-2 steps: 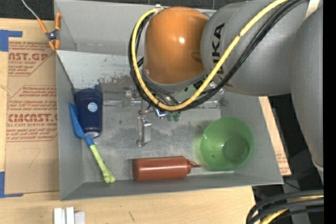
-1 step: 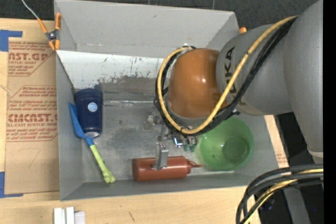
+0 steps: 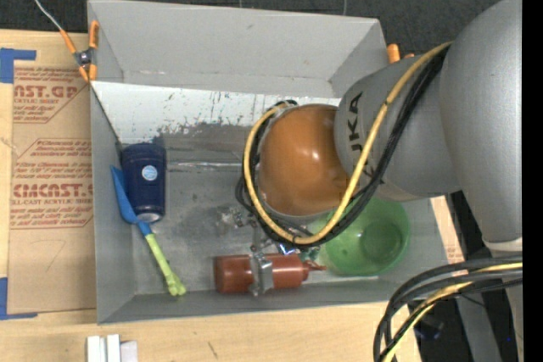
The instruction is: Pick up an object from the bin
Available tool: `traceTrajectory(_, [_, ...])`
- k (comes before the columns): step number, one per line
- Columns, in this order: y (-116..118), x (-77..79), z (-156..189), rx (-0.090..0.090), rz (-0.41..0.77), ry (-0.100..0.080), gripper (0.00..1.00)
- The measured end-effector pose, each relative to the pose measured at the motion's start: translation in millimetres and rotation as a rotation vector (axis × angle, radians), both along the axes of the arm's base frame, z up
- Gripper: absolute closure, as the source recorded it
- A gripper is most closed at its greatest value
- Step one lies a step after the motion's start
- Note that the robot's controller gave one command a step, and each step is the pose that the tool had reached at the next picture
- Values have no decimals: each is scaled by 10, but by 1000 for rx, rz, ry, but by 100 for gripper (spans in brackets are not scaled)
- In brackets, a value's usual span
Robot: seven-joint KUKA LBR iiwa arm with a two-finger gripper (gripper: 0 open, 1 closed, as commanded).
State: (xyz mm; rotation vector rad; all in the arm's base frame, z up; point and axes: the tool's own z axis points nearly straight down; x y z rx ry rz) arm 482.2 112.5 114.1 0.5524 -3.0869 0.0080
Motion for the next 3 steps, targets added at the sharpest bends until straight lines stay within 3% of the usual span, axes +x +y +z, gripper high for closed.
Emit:
traceTrajectory(1, [47,1,-97,2,13,-3,0])
traceTrajectory(2, [-415,31,-347,2,1,0,100])
traceTrajectory(3, [-414,31,-347,2,1,1,100])
